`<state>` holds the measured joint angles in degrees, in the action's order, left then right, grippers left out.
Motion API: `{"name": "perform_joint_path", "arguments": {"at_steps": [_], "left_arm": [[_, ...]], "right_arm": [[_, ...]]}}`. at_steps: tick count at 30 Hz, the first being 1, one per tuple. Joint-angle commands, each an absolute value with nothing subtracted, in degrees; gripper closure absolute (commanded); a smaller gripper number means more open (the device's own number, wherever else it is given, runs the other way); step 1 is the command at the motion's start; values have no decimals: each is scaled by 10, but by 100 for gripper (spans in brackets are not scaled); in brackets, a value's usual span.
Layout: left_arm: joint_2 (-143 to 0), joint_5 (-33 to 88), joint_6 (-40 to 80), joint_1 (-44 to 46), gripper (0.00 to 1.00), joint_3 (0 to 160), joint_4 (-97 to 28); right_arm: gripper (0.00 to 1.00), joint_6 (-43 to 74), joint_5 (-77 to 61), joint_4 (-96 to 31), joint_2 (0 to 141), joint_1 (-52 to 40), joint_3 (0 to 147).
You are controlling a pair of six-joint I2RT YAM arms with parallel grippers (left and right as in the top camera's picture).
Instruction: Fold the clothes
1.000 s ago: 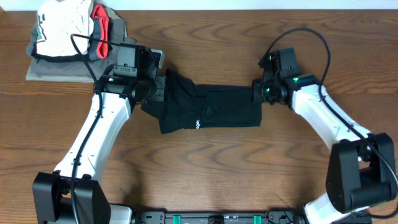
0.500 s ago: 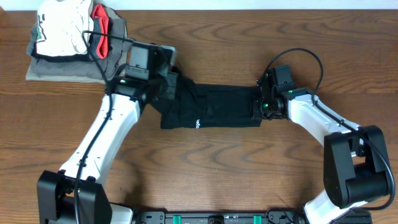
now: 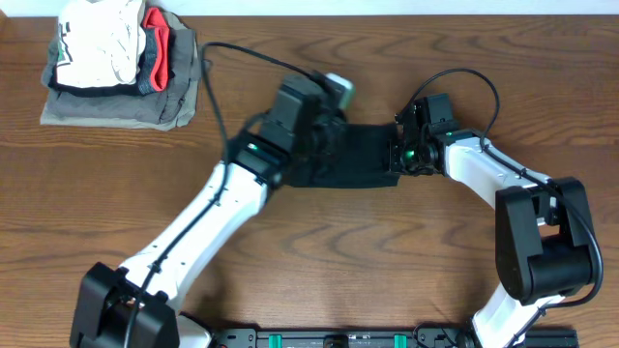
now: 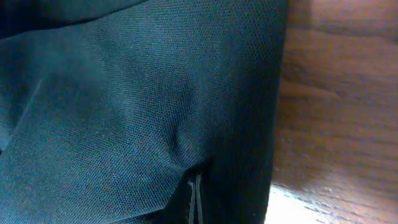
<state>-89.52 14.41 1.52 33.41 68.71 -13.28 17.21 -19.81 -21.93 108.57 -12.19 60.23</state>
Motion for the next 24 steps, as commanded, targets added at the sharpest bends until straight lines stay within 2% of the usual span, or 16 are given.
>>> {"name": "perform_joint_path", "arguments": {"at_steps": [1,8,19,20,24], "left_arm": [[-903,142,15,371,94,700,-115],[-971,142,8,408,94,700,-76],[-1051,143,12,412,93,700,-11],[-1051,143,12,412,85,700,-8],[-1051,143,12,412,14,700,8]], "right_arm": [[99,178,-149,-231,1164,-121,560],[99,178,-185,-223,1164,-105,560],[99,178,-278,-202,1115,-60,576],[99,178,-279,-204,1096,-50,578],[99,178,-281,-205,1012,-9,581]]}}
